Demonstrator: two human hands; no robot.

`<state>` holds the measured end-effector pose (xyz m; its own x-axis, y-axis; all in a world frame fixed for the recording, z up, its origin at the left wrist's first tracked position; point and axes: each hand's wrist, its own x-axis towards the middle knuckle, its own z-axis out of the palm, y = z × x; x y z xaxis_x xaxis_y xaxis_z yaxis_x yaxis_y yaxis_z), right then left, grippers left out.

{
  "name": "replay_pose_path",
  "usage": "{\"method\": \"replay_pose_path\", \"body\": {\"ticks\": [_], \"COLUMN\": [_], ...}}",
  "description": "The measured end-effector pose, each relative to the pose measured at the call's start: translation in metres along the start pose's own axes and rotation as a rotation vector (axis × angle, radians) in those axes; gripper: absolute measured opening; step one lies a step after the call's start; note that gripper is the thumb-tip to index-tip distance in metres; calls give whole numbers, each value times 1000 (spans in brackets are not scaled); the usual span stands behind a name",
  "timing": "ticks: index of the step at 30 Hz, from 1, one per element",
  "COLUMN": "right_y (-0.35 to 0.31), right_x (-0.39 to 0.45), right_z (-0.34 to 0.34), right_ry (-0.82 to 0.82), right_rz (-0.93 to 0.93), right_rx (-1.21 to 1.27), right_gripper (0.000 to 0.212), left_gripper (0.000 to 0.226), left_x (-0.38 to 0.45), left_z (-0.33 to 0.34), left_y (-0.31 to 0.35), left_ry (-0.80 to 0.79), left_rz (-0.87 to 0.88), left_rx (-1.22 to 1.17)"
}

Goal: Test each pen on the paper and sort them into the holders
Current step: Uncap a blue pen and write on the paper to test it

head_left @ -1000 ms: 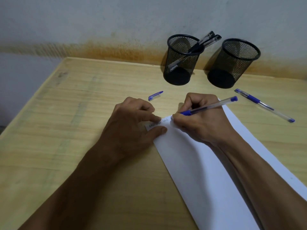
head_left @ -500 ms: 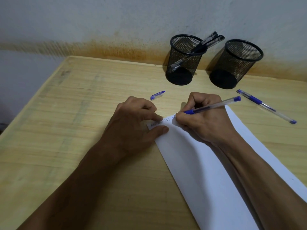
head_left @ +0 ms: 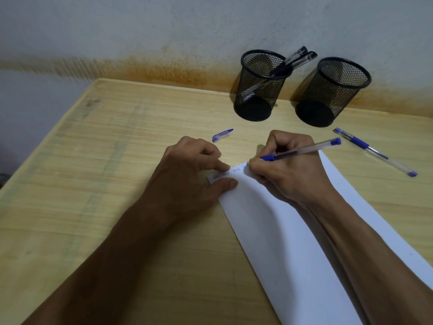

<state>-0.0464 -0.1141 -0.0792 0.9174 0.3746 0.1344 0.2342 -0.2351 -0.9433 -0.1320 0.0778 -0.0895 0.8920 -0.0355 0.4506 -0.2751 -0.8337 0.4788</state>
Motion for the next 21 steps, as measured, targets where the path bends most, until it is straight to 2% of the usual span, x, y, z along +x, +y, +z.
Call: {"method": "replay_pose_path", "body": {"ticks": [7,11,15,18,21], "right_y": [0,0,0,-4,-9], "right_x": [0,0,-1,0,0], "right_z": [-1,-4,-2,-2,-8], "right_ry": [0,-37,-37,-19,80], "right_rz": [-19,9,1,48,133], "right_rx": [-9,101,54,246,512], "right_gripper": [22,20,22,24,31], "left_gripper": [40,37,38,38,38], "left_x": [0,0,-1,-1,-2], "left_z": [1,2,2,2,2], "left_y": [-2,-2,-2,-1,-2], "left_ry": [-4,10,2,13,35], "left_rz": [-4,-6,-8,-13,-3], "left_rx": [-1,-19,-13,-30,-31]}}
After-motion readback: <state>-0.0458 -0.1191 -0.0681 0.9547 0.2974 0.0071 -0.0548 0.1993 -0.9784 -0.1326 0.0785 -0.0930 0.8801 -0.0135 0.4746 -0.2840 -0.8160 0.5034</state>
